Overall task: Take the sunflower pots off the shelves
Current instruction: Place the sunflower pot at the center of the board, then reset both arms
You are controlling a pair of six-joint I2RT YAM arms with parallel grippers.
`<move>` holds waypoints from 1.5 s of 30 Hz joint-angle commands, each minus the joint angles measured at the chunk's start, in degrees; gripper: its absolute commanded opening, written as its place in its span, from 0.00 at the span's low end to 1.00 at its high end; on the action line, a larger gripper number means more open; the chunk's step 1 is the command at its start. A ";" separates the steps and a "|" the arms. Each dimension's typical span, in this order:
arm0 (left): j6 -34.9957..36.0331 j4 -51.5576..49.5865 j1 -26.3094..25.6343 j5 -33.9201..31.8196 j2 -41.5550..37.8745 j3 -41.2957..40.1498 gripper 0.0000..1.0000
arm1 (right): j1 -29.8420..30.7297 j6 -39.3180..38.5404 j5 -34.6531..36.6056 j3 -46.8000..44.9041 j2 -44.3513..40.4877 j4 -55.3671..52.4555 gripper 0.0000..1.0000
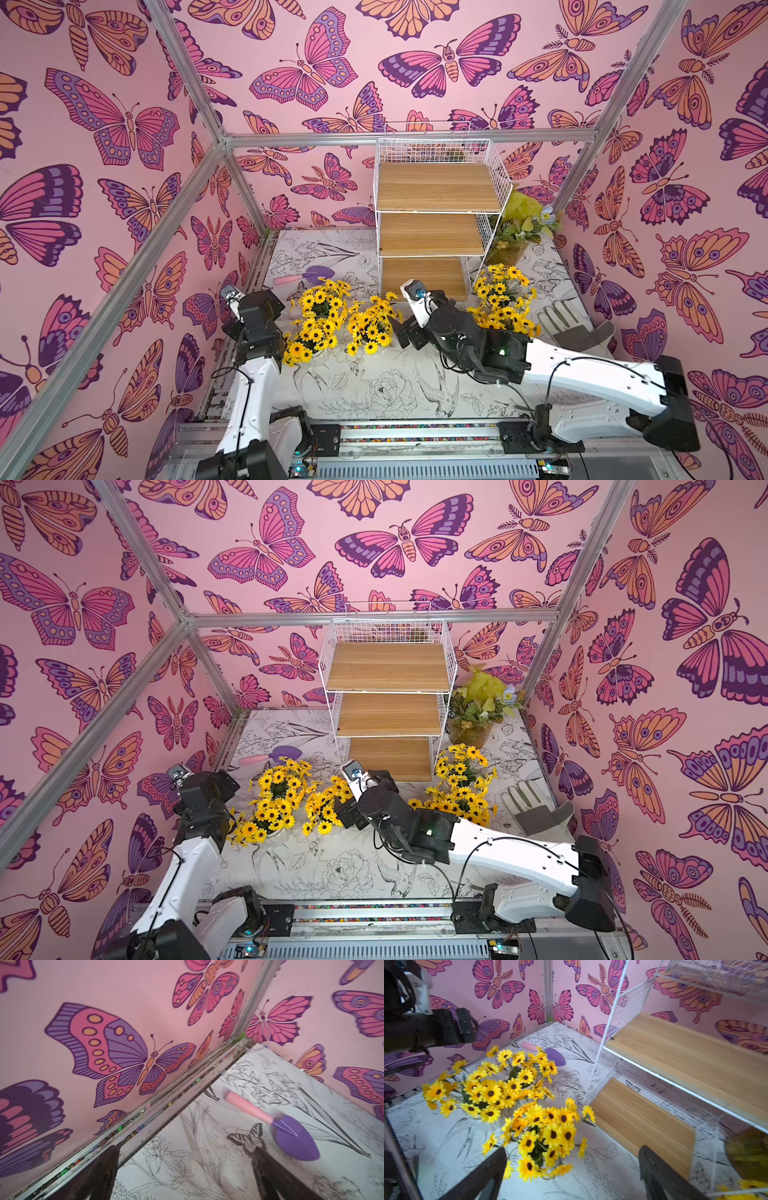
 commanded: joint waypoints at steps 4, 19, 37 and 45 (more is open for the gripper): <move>5.47 7.55 1.18 8.55 8.07 0.34 1.00 | -7.46 -1.93 5.34 0.65 -9.51 -12.37 0.99; 14.16 25.64 -5.54 21.90 14.25 -9.50 0.99 | -52.03 2.35 -13.25 -13.72 -18.44 -7.97 0.99; 14.65 58.97 -10.02 27.19 25.21 -19.50 0.99 | -61.81 -7.18 -10.60 -27.22 -9.67 16.15 0.99; 17.38 59.38 -13.60 23.59 29.68 -17.73 0.99 | -62.75 -4.00 -7.92 -32.62 -5.55 26.06 0.99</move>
